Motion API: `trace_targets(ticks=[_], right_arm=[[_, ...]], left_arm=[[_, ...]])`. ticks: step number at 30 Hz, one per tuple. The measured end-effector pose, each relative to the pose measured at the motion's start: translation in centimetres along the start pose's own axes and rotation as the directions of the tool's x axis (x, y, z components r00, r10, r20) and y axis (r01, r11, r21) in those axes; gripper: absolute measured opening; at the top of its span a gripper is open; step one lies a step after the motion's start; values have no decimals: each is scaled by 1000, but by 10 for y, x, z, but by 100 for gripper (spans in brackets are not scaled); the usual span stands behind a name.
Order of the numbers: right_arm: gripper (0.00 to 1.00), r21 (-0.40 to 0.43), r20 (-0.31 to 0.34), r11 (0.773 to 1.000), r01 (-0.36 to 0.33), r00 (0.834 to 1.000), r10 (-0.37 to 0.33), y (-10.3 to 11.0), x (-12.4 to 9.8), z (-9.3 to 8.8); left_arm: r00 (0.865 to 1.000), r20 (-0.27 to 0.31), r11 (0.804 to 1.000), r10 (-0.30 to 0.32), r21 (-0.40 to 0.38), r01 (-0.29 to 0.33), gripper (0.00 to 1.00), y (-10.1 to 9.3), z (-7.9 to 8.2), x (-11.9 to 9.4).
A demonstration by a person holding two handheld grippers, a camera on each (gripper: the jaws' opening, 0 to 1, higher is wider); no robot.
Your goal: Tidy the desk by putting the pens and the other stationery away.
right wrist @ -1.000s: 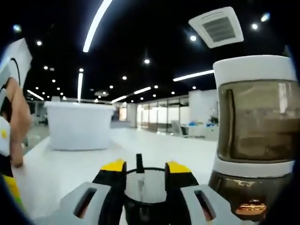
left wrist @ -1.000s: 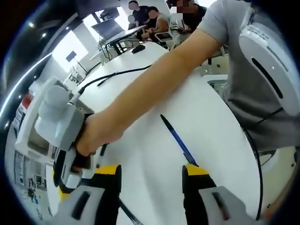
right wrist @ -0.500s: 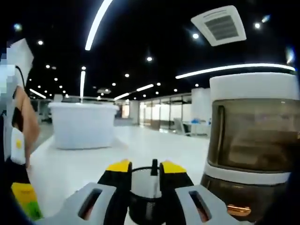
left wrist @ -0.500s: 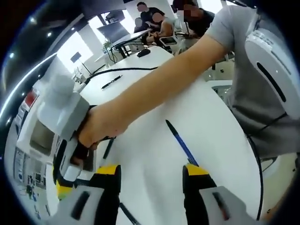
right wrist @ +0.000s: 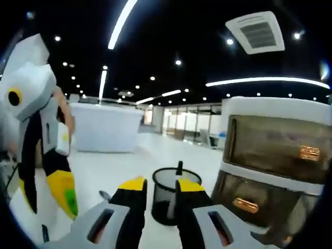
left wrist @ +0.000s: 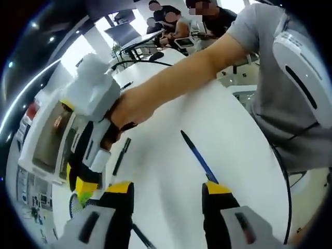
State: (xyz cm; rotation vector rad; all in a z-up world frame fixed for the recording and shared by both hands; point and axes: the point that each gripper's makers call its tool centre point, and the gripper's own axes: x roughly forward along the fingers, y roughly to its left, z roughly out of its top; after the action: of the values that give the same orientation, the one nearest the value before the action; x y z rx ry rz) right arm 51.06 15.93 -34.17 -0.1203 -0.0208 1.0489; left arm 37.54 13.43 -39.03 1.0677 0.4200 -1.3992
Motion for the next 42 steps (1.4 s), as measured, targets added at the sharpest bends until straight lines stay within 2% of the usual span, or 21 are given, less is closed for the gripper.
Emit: trace_targets(ticks=[4,9,12,14,16,17,21,22,23,24,27,30,36,42], right_arm=[[20,-40,15,999,-10,1000,10,3,-24,-3],[20,-38,10,999,6,1000,-5,-7,-56,-5],[20,-72,3,997,20,1000,-20,-12,-73,-7],[20,-86,-17,996,30,999,-32,-19,-90,-15],[20,-87,-32,995,48,998,-50,-26,-105,-22],[20,-94,-25,990,107,994,-110,-39,-114,-23],[20,-61,-41,993,102,994,-104,-55,-142,-32],[21,-44,-43,994,105,993,-106,-60,-148,-34],[23,1,-39,993,120,992,-119,-64,-153,-34],[24,10,-25,993,116,993,-116,-68,-158,-31],[25,46,-26,991,129,991,-128,-78,-167,-31],[27,122,-66,982,146,988,-138,-83,-171,-39],[27,180,-98,971,157,985,-141,-94,-178,-45],[27,218,-237,955,202,960,-149,-104,-185,-79]], left_arm=[[1000,13,1000,1,9,-1,53,-2,5,-2],[1000,17,1000,0,11,0,53,-2,6,-1],[1000,24,1000,-4,6,4,53,-2,6,1],[999,28,1000,-16,-1,16,53,-2,6,4],[999,25,1000,-26,-13,26,53,-1,2,9],[999,24,999,-31,-24,32,53,0,0,12],[1000,-3,998,-30,-56,30,53,8,-13,23],[1000,-21,996,-18,-86,16,53,12,-20,28],[1000,-25,996,-17,-87,15,54,13,-22,29],[999,-28,996,-17,-89,14,54,13,-24,29],[1000,-21,994,-20,-108,17,53,14,-25,29],[999,-32,994,-22,-108,18,53,14,-27,30],[999,-41,995,-25,-93,21,53,13,-27,29],[998,-31,995,-57,-88,54,53,8,-23,39]])
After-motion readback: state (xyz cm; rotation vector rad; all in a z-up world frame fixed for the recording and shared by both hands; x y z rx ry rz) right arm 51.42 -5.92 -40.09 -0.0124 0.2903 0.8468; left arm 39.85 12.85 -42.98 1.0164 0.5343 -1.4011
